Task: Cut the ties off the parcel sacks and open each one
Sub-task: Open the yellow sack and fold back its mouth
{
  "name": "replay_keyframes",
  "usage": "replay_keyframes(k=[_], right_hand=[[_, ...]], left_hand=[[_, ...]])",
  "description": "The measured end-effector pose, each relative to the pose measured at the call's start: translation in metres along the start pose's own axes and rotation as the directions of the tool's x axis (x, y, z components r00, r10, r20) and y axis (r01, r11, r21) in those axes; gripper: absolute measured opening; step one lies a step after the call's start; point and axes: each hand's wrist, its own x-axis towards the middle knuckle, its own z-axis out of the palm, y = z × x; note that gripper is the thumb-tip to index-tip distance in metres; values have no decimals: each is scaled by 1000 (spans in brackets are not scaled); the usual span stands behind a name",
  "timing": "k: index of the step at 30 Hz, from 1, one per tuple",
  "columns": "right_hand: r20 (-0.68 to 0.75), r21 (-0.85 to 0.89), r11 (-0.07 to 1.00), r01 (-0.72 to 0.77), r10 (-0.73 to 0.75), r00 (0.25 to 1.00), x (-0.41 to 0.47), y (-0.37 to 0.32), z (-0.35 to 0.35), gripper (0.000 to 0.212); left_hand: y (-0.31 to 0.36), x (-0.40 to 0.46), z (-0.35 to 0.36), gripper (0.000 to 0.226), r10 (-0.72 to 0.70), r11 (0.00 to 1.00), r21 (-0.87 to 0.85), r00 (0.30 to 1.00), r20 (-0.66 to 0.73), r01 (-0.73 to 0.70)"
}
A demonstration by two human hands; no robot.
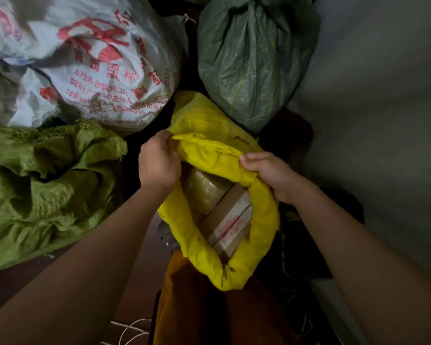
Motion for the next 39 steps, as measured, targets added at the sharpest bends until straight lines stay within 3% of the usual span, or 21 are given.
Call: replay_keyframes(k=[2,4,6,8,10,11,13,15,17,20,24,29,35,36,39], right_hand=[[28,96,993,-67,65,998,-1,1,2,32],[17,141,989,-34,32,999,0,7,2,11],[-12,64,998,-2,2,1000,-1,14,2,16],[-77,-153,987,44,-56,995,2,24,3,19],[-199,-450,874,182,-297,934,5,31,4,28],[-234,-534,794,292,-471,851,4,31,5,31],[-163,-631,606,485,-714,680,1,24,12,41],[22,-723,435,537,-762,647,3,19,19,58],[163,-764,350,542,-708,687,9,17,24,63],[156,-650,465,601,-692,704,17,14,24,48],[101,-625,486,611,-725,681,17,10,27,27],[-6,-629,532,566,-732,681,21,11,27,22],[-63,-614,584,532,-707,704,26,17,28,23],[-70,-611,593,524,-700,710,26,17,29,23],[-98,-588,634,503,-673,733,24,16,31,22]], left_hand=[[4,7,-7,21,-44,997,-63,997,59,48],[7,17,-9,21,-84,992,-75,977,195,100],[4,24,-3,20,-155,985,-22,928,339,172],[0,27,4,25,-186,978,-20,913,363,208],[2,28,9,22,-165,978,-74,938,305,196],[3,28,11,21,-156,978,-92,950,271,187],[7,31,13,18,-142,978,-117,962,233,173],[10,31,17,15,-133,976,-140,964,231,168],[10,30,20,13,-122,975,-155,966,230,160],[3,25,20,13,-94,982,-142,972,217,126],[-3,11,17,16,-4,981,-189,988,153,33],[-11,-12,13,35,77,983,-172,994,74,-63],[-27,-55,28,62,-33,999,41,999,26,32],[-29,-63,31,63,-37,999,39,999,-2,37],[-34,-75,37,59,-21,982,-186,999,-29,15]])
